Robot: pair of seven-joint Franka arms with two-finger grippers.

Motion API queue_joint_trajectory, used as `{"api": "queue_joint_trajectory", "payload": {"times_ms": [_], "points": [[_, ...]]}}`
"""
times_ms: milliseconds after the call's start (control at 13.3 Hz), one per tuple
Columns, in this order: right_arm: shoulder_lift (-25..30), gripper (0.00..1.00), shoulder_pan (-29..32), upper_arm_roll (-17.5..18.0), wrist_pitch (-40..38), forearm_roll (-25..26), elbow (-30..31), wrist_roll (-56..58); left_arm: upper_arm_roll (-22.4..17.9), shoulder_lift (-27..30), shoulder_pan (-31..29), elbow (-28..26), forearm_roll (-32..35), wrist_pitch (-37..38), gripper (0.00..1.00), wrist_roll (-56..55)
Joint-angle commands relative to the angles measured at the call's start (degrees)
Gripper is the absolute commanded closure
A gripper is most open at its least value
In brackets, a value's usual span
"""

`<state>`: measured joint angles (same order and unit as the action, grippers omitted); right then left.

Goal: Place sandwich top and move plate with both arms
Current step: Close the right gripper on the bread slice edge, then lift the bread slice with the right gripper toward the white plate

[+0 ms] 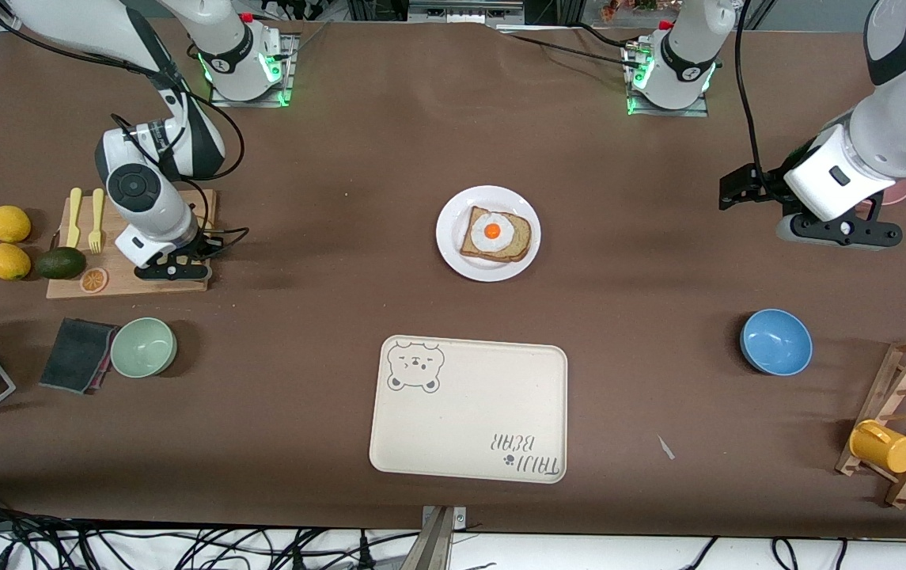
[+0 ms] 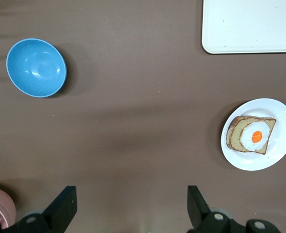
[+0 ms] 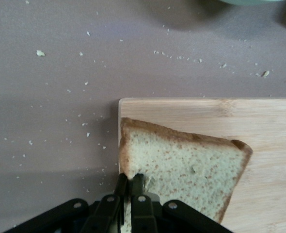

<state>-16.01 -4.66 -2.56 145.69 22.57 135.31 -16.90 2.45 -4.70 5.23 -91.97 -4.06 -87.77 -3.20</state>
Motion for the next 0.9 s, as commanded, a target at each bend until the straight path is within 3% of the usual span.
{"api": "queue_joint_trajectory", "payload": {"times_ms": [0, 150, 375, 599, 824], "points": [[2.7, 1.0, 0.2, 0.9, -1.1, 0.7, -1.0, 1.1, 0.1, 0.6, 0.1, 0.1, 0.5, 0.4, 0.0, 0.2], [3.3, 1.0, 0.2, 2.5, -5.0, 0.7, -4.9, 1.3, 0.1, 0.0, 0.4, 0.9, 0.2, 0.1, 0.0, 0.1], [2.9, 1.0, 0.2, 7.5, -17.2, 0.0, -14.1, 0.9, 0.3, -0.3, 1.1, 1.4, 0.5, 0.1, 0.0, 0.0], [2.1, 1.0, -0.5, 11.5, -22.1, -5.2, -20.1, 0.6, 0.1, -0.3, 1.1, 1.4, 0.5, 0.2, 0.0, 0.0], [-0.1, 1.0, -6.3, 11.8, -23.3, -11.9, -24.3, -1.5, 0.1, -0.3, 1.0, 1.4, 0.5, 0.1, 0.0, 0.0]]}}
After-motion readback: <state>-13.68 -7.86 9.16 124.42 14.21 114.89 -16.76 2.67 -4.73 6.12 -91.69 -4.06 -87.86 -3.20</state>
